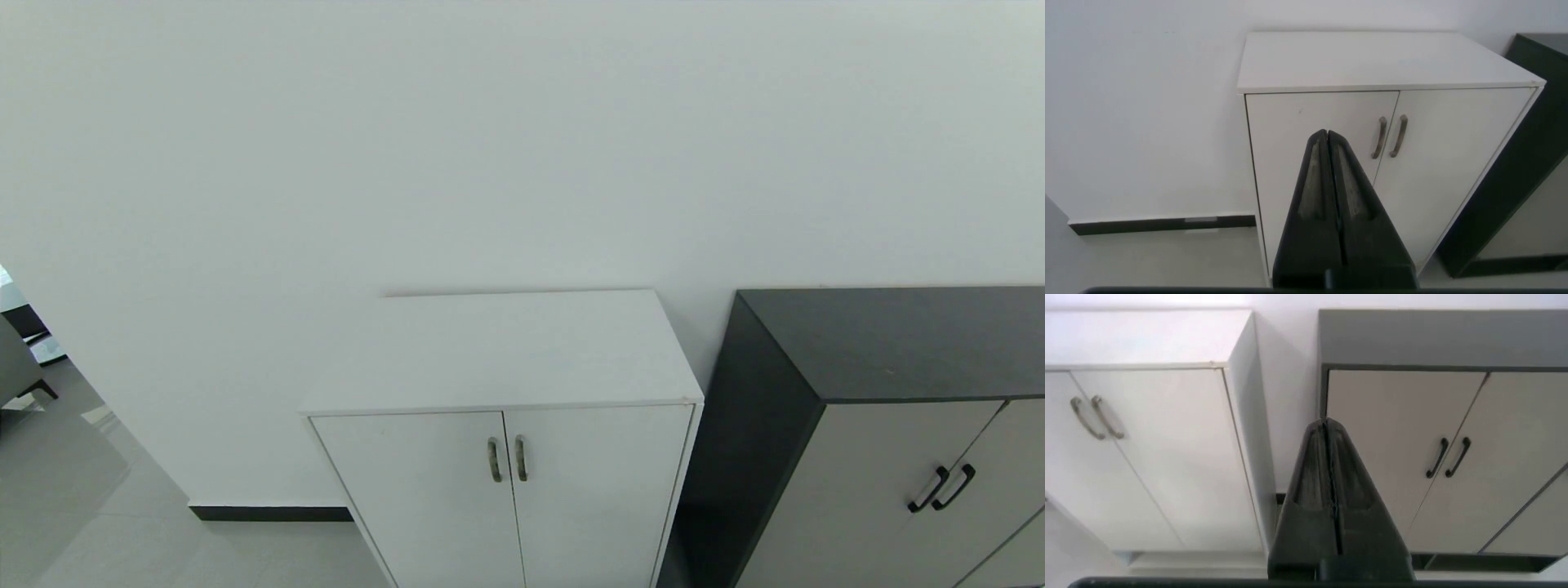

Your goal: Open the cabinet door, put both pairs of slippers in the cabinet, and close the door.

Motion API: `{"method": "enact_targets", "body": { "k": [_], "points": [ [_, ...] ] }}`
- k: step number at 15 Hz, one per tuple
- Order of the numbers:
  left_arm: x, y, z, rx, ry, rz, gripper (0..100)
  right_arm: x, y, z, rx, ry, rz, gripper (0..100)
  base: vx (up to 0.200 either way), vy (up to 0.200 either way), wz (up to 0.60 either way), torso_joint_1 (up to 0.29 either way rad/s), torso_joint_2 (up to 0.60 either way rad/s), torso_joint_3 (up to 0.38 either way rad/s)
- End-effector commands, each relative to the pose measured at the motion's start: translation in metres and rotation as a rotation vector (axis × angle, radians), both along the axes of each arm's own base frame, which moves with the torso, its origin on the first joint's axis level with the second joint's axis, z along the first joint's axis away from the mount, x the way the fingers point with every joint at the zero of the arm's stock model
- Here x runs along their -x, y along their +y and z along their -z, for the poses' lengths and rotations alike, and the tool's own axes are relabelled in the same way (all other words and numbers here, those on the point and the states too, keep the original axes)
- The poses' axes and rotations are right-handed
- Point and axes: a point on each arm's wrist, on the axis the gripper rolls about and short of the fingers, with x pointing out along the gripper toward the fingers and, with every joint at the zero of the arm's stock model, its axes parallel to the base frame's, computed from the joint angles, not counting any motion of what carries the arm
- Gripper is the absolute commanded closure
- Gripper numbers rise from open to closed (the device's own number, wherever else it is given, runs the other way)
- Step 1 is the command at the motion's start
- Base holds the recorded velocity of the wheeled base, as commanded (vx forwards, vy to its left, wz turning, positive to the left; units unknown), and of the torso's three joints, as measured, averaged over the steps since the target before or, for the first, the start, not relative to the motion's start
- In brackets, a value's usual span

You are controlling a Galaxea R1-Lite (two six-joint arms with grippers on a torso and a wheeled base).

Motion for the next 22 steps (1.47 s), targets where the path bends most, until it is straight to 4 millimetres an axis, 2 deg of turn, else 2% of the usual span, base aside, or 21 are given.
{"method": "enact_targets", "body": {
  "k": [1,22],
  "points": [
    [-0.0001,0.0,0.0,0.001,0.001,-0.002,100,0.0015,0.0001,0.0005,0.0,-0.02,0.002,100,0.0,0.0,0.0,0.0,0.0,0.0],
    [-0.0001,0.0,0.0,-0.004,0.001,-0.002,100,0.0015,-0.0003,0.0005,-0.024,-0.02,0.021,100,0.0,0.0,0.0,0.0,0.0,0.0]
  ]
}}
